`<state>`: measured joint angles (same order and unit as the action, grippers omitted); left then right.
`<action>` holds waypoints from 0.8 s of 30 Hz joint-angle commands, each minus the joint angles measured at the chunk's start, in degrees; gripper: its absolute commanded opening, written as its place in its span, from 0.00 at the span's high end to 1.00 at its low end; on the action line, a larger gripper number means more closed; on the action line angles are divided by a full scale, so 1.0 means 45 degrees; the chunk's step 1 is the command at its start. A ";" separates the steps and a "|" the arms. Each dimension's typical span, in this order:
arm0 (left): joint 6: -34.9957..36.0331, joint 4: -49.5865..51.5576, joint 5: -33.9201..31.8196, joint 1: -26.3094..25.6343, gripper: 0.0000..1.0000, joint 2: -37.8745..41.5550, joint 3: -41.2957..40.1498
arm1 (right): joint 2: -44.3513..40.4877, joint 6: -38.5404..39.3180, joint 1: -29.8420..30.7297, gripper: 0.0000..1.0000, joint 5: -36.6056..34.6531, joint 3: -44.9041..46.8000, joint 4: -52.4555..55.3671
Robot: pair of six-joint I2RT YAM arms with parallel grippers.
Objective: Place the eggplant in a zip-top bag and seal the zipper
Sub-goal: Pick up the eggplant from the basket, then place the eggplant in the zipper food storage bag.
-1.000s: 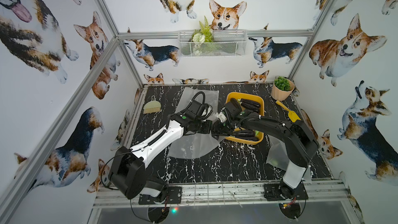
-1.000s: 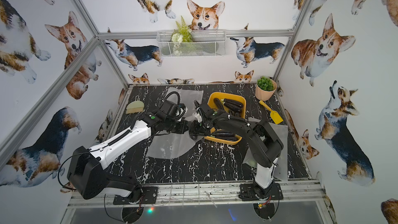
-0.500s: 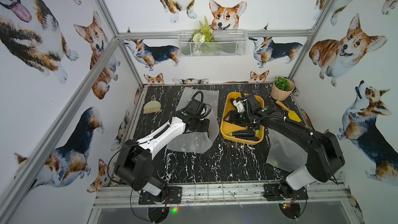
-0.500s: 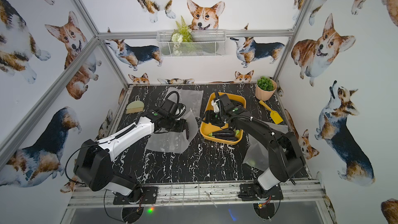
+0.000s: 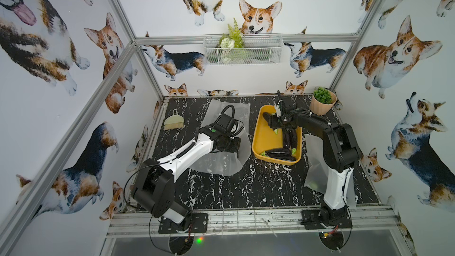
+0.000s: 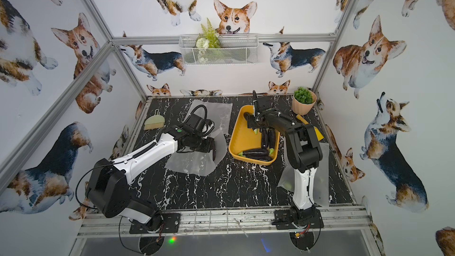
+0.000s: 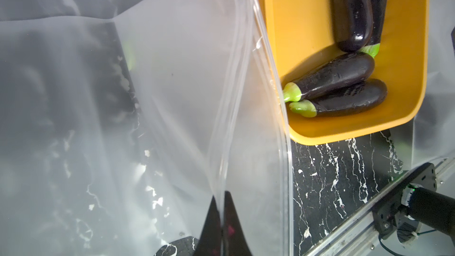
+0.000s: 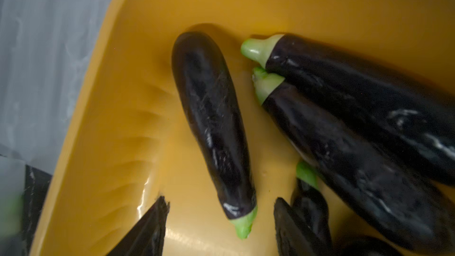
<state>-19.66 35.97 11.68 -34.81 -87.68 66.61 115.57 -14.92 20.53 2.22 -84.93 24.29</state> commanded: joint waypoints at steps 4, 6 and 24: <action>0.0302 0.0303 0.0105 0.0007 1.00 -0.0008 0.0341 | 0.1192 0.0652 -0.0078 0.46 0.0282 -0.0827 0.0396; 0.0326 0.0328 0.0008 0.0016 1.00 -0.0047 0.0369 | 0.1071 0.0498 -0.0071 0.60 0.0454 -0.0874 0.0510; 0.0541 -0.0233 -0.0813 0.0002 1.00 -0.0677 0.0341 | -0.7187 -0.3411 0.4891 0.70 0.4370 0.5229 0.1827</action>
<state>-17.50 35.81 9.02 -34.79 -90.83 67.83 84.42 -23.62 40.03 17.06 -64.23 29.89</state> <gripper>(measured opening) 0.051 0.304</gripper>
